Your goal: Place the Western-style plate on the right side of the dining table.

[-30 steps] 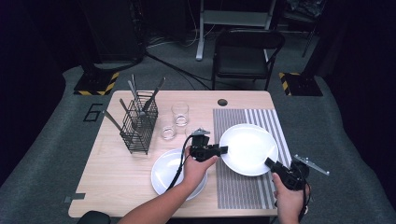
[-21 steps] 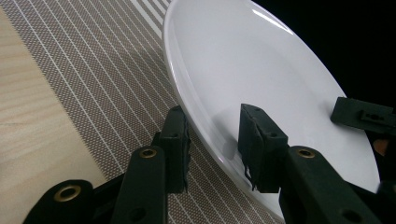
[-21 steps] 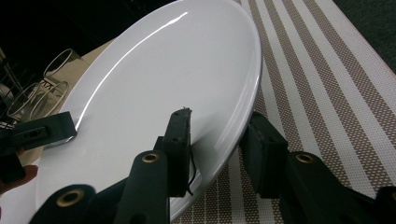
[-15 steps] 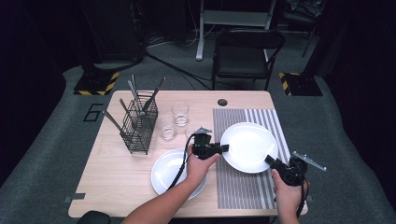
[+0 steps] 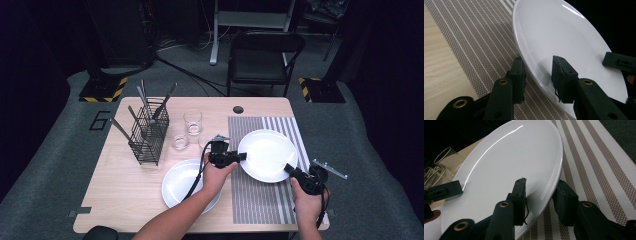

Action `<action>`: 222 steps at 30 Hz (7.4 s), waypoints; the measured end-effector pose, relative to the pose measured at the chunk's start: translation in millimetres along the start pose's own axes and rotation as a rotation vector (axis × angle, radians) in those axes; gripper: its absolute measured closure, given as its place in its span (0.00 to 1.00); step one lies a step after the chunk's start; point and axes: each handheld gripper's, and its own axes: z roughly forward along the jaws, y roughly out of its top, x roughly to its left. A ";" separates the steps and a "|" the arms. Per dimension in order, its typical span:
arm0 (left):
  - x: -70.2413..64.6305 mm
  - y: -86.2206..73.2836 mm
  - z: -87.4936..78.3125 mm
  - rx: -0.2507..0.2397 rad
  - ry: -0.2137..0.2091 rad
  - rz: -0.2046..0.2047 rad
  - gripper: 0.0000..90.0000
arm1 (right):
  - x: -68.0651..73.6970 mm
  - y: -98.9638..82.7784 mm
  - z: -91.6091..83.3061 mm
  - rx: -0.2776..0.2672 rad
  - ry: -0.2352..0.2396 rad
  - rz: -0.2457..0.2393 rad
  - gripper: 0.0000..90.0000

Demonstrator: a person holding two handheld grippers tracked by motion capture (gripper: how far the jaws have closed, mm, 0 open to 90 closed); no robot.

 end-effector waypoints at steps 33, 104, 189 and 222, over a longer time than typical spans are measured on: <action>9.6 0.2 31.8 0.039 0.041 -0.018 0.71 | -17.6 0.8 28.0 0.023 -0.061 0.002 0.69; 8.4 -9.4 54.2 0.140 0.097 -0.067 0.69 | -34.0 -11.3 44.1 0.091 -0.150 -0.003 0.67; 10.7 5.8 28.0 0.107 0.085 -0.068 0.56 | -27.6 -2.8 33.2 0.087 -0.137 -0.092 0.55; 4.8 28.0 -47.7 0.092 0.050 0.091 0.56 | 18.1 11.2 9.6 0.103 -0.015 -0.247 0.52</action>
